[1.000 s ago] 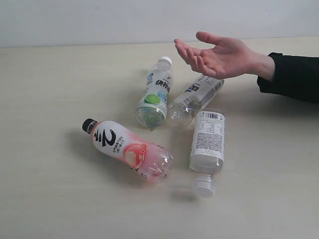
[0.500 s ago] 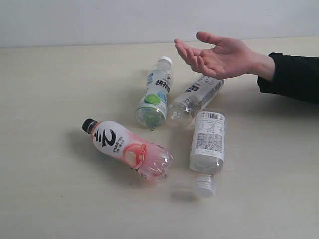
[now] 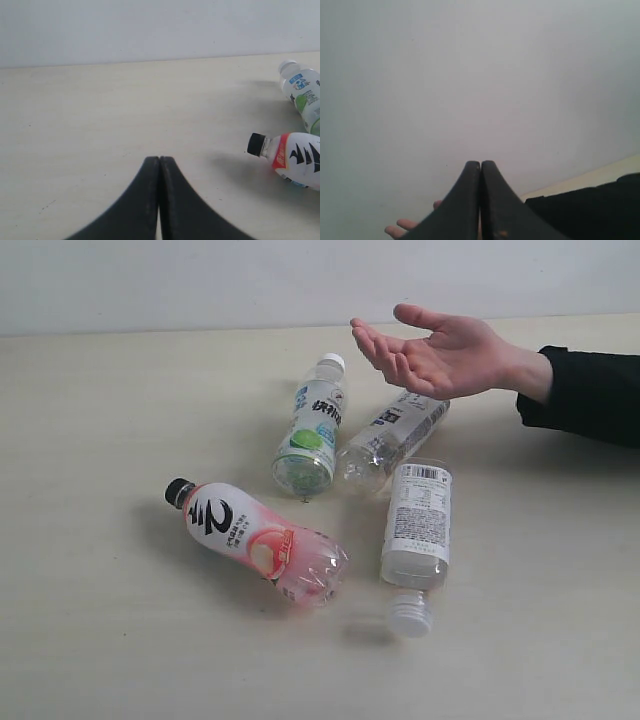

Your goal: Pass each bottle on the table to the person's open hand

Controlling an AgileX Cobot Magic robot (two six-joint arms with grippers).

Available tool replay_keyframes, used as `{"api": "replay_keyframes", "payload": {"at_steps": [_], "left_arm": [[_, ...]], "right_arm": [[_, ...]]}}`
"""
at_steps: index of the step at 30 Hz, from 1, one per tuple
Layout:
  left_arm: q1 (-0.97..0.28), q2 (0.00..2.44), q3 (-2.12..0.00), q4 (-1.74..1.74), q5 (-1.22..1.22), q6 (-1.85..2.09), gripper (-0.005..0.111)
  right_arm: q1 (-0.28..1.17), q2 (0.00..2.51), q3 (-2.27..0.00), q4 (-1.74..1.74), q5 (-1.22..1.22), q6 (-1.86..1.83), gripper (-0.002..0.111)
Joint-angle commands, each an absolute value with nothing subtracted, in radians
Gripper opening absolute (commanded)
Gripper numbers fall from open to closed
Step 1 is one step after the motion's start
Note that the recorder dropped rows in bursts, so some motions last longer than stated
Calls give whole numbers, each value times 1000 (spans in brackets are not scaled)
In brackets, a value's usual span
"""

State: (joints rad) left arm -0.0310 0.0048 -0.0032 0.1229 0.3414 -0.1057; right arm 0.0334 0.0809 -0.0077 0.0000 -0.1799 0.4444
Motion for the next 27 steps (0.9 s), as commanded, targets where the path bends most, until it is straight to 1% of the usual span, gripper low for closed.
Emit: {"api": "replay_keyframes", "payload": {"at_steps": [1,7,10,13,15,18,20,23,27], "left_arm": [[-32,0,0,126,334,-109,3],[-32,0,0,126,334,-109,3],[-32,0,0,126,334,-109,3],[-32,0,0,126,334,-109,3],[-32,0,0,126,334,-109,3],[-32,0,0,126,334,-109,3],[-32,0,0,126,334,-109,3],[-32,0,0,126,334,-109,3],[-32,0,0,126,334,-109,3]], "right_arm": [[36,203,-118,0,-138,516,0],[36,526,-414,-14,78,497,0],[36,692,-579,18,272,338,0],[36,843,-719,151,439,122,0],[36,936,-799,271,576,-58,3],[38,1083,-901,420,774,-217,14],[78,1171,-946,475,870,-262,20],[181,1277,-980,459,939,-249,20],[324,1380,-986,346,949,-112,22]]}}
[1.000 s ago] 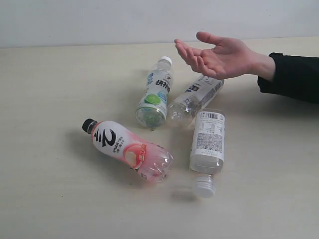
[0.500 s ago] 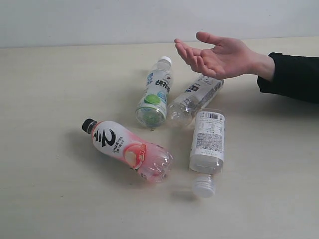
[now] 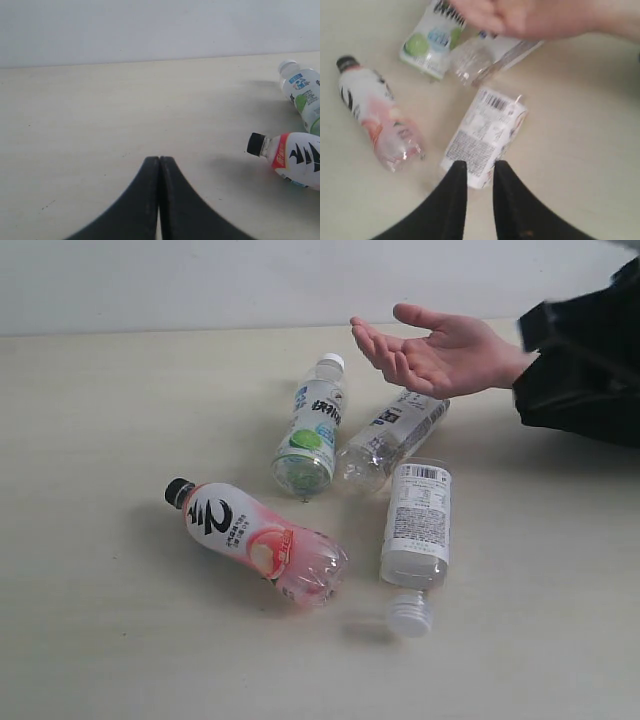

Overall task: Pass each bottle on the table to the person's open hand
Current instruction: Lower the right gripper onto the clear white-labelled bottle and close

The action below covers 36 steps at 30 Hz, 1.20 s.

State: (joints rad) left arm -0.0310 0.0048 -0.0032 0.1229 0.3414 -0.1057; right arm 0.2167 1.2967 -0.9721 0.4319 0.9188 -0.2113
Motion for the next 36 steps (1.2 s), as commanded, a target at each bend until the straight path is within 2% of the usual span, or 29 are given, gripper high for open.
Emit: {"api": "replay_keyframes", "payload": {"at_steps": [1,7,9,18,26,36], "left_arm": [[-32,0,0,126,334,-109,3],[-32,0,0,126,334,-109,3],[-32,0,0,126,334,-109,3],[-32,0,0,126,334,-109,3],[-32,0,0,126,334,-109,3],[-32,0,0,126,334,-109,3]], "right_arm": [[350,1397,-994,296,949,-71,25],[424,1453,-1031,97,964,251,62],[438,1460,-1034,97,955,293,69],[517,1574,-1034,83,878,473,69],[518,1702,-1034,33,789,514,75],[518,1738,-1034,-19,718,568,75]]}}
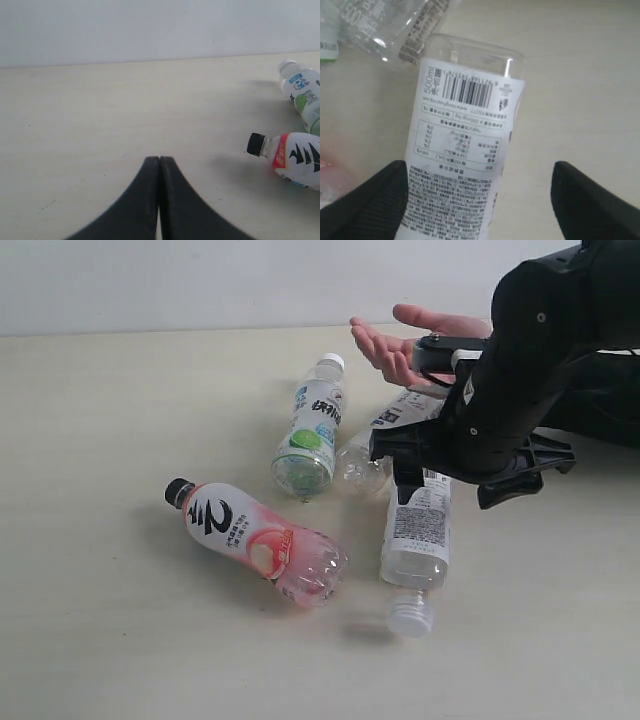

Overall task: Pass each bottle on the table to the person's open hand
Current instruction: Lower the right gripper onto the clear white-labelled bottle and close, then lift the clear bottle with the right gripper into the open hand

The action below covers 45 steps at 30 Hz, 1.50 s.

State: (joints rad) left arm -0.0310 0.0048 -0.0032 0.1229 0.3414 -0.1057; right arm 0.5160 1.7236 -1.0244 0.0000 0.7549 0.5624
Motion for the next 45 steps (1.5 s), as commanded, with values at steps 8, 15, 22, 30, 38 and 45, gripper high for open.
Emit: {"api": "replay_keyframes", "payload": {"at_steps": [8,15,22,30,38,45], "left_arm": [[-32,0,0,126,334,-109,3],[-32,0,0,126,334,-109,3],[-32,0,0,126,334,-109,3],[-32,0,0,126,334,-109,3],[-32,0,0,126,334,-108,3],[-32,0,0,126,334,-112,3]], "right_arm": [[518,1751,-1034,-19,701,543,81],[518,1796,-1034,-7,664,519,82],[518,1848,-1034,-7,649,517,82],[518,1848,-1034,-27,722,517,38],[518,1807,-1044,-87,810,357,0],[503,1691,-1174,-89,1031,184,0]]}}
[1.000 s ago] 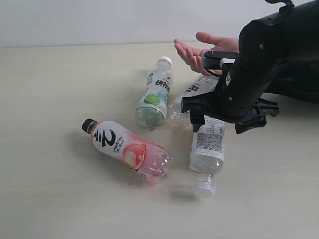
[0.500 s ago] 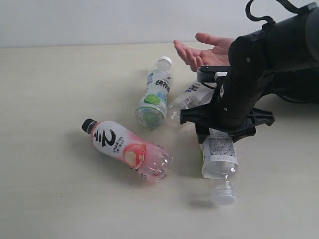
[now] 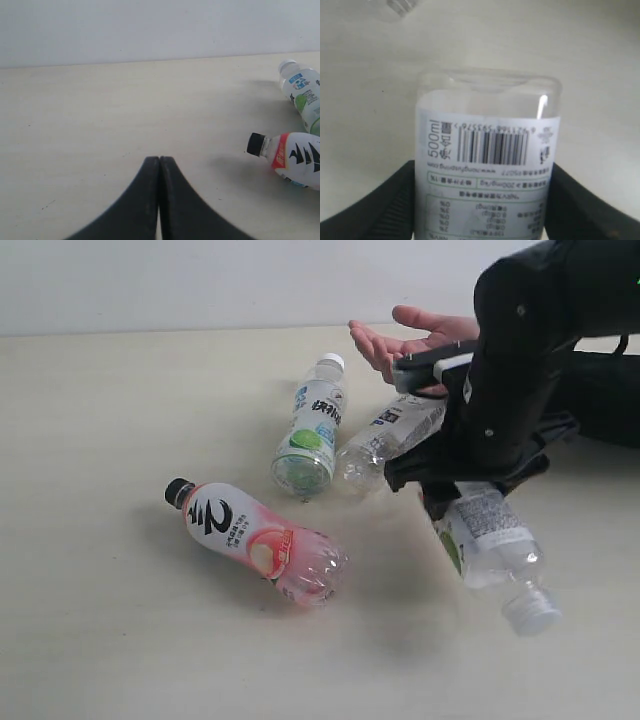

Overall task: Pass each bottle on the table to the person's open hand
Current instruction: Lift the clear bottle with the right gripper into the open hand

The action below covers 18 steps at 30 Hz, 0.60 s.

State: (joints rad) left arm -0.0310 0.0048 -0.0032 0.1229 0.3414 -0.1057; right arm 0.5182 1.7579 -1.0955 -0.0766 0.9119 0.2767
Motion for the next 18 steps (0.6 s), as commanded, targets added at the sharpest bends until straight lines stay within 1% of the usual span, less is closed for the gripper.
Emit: {"api": "replay_keyframes", "payload": {"at_steps": [1,4,10,14,18], "left_arm": [[-32,0,0,126,334,-112,3],[-32,0,0,126,334,-109,3],[-32,0,0,126,334,-109,3],[-32,0,0,126,334,-112,3],[-32,0,0,126,334,-110,3]], "right_arm": [[495,1677,-1198,-87,1063,161,0],[464,1647,-1298,-83,1212,100,0],[382,1620,-1502,-75,1221,52,0],[349,1677,-1605,0,1209,-14,0],[347,1781,-1734,20,1221,-30,0]]}}
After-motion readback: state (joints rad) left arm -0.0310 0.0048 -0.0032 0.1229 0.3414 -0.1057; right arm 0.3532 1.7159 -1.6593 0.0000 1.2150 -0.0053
